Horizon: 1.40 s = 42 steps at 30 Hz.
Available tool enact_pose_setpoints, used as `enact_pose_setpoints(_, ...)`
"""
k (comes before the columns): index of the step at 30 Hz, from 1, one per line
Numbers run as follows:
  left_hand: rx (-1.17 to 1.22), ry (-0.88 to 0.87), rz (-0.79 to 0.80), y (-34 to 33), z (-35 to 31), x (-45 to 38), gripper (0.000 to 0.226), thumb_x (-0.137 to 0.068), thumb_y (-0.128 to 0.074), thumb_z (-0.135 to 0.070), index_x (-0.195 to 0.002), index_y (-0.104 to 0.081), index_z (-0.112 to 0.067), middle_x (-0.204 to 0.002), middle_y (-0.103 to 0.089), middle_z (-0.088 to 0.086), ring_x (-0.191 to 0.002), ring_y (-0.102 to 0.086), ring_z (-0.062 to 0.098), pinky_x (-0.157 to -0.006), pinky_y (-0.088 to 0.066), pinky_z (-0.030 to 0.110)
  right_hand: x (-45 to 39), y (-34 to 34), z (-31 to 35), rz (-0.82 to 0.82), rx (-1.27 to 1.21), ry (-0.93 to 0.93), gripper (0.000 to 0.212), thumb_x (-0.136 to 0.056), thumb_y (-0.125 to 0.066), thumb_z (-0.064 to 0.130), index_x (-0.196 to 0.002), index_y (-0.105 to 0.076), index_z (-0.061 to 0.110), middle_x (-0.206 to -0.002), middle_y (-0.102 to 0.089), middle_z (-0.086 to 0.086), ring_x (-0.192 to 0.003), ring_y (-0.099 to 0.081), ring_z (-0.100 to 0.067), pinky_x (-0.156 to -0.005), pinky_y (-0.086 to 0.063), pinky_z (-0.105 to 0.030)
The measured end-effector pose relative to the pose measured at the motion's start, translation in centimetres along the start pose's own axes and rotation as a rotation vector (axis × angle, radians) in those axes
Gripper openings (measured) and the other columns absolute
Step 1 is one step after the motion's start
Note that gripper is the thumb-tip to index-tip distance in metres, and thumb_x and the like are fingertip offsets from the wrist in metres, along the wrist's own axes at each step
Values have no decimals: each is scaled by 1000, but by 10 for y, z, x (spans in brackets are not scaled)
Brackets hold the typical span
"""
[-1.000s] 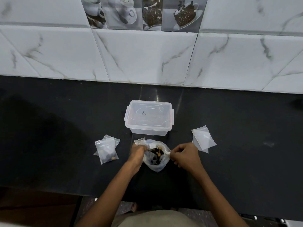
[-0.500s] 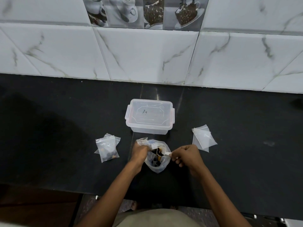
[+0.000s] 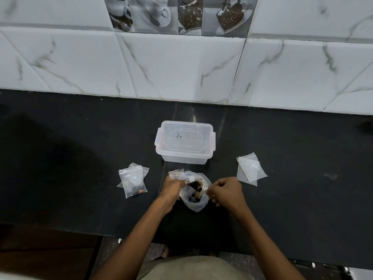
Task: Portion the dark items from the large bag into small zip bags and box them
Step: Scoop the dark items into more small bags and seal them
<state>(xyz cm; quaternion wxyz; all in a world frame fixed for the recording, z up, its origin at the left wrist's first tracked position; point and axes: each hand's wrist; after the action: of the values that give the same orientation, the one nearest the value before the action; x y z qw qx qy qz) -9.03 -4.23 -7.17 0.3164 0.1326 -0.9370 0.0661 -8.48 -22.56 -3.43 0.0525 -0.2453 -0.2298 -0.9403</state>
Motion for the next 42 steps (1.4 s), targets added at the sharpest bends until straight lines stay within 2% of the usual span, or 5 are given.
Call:
enact_pose_setpoints(11,-80,-40,-91,4,2,-4,37,-85,-63,8,-112,-66,-18,-100,-72,1,-97,-68,20,-86,-55,33,-4,10,-13,73,-252,-158,6,-74,-75,-2,-75,-75,-8,-66,-69,-18,-47,-55,-15,-43,-44,-24)
enact_pose_setpoints(23,-190,-157,20,-4,6,-2,37,-87,-73,-3,-119,-62,-17,-107,-71,1,-96,-68,11,-81,-55,21,-1,4,-6,0,-140,-62,7,-74,-73,-2,-67,-75,-2,-66,-70,-24,-50,-58,-20,-47,-51,-28)
enact_pose_setpoints(27,-114,-108,11,3,8,-3,34,-89,-69,3,-115,-65,-19,-106,-73,4,-97,-70,19,-87,-57,34,1,-5,-5,-48,-17,25,11,-77,-74,0,-67,-75,5,-59,-71,-13,-48,-63,-20,-49,-57,-29)
enact_pose_setpoints(36,-102,-101,-118,9,9,-5,26,-92,-65,1,-113,-64,-14,-94,-70,-2,-84,-67,11,-68,-51,20,-3,6,-6,83,-198,-97,9,-75,-71,-5,-70,-77,0,-65,-69,-18,-48,-56,-14,-44,-45,-25)
enact_pose_setpoints(42,-178,-133,-145,10,13,-5,34,-89,-70,-6,-119,-62,-19,-111,-71,3,-101,-67,16,-82,-51,25,-4,20,-1,160,-232,-78,4,-79,-73,-5,-78,-76,-7,-63,-68,-15,-46,-54,-14,-42,-43,-23)
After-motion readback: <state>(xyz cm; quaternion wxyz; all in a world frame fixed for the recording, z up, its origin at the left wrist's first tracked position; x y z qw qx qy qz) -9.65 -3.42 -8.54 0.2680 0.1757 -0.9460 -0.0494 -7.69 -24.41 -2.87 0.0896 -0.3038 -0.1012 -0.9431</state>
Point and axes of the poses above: each hand's wrist, its own x-axis away from the middle knuckle, its own y-axis out of the back of the hand, z = x × y
